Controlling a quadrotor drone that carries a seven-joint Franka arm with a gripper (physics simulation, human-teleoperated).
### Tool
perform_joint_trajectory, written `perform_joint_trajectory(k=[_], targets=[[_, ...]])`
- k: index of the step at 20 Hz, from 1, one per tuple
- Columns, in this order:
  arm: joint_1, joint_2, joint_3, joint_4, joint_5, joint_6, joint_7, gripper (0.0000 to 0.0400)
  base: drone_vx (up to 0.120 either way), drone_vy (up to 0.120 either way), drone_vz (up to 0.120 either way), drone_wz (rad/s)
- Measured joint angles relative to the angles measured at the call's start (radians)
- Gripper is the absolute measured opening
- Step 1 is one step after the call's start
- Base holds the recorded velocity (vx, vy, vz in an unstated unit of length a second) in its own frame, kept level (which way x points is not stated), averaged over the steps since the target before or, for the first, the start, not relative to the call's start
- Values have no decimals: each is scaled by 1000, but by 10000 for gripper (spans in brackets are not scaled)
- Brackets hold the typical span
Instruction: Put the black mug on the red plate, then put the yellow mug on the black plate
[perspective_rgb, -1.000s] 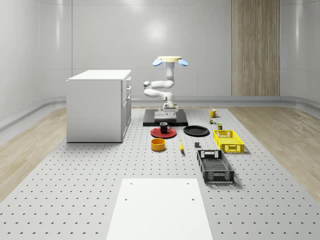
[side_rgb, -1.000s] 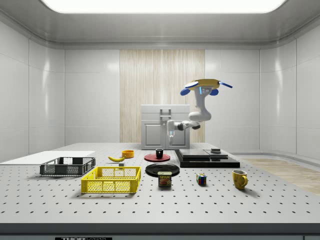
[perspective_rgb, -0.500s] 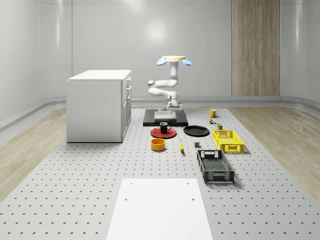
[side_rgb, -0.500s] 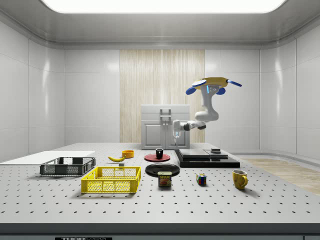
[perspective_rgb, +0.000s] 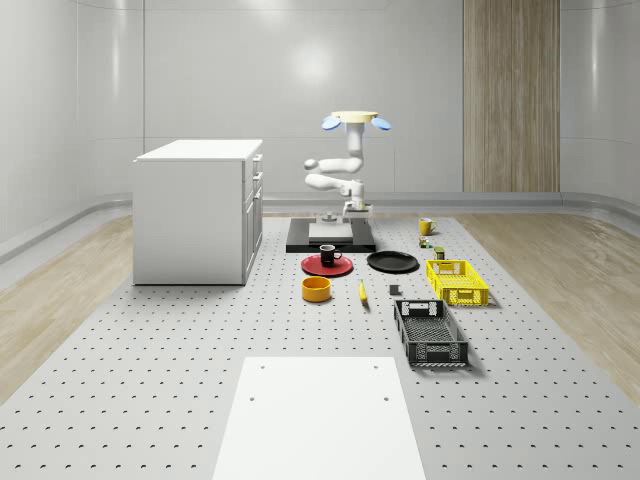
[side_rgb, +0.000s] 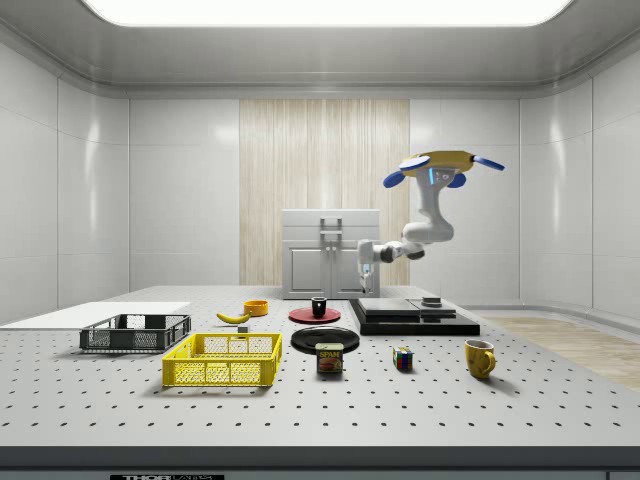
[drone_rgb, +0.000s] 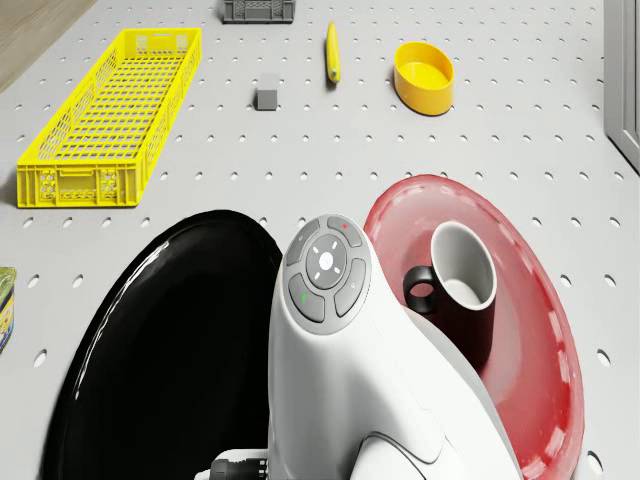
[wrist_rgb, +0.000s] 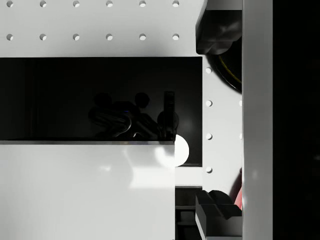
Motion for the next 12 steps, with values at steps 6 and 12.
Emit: perform_joint_trajectory(k=[6, 12], targets=[[-1, -3, 0, 0, 1, 2, 1, 400, -120, 120, 0, 0], [-2, -5, 0, 0, 2, 5, 2, 400, -120, 120, 0, 0]])
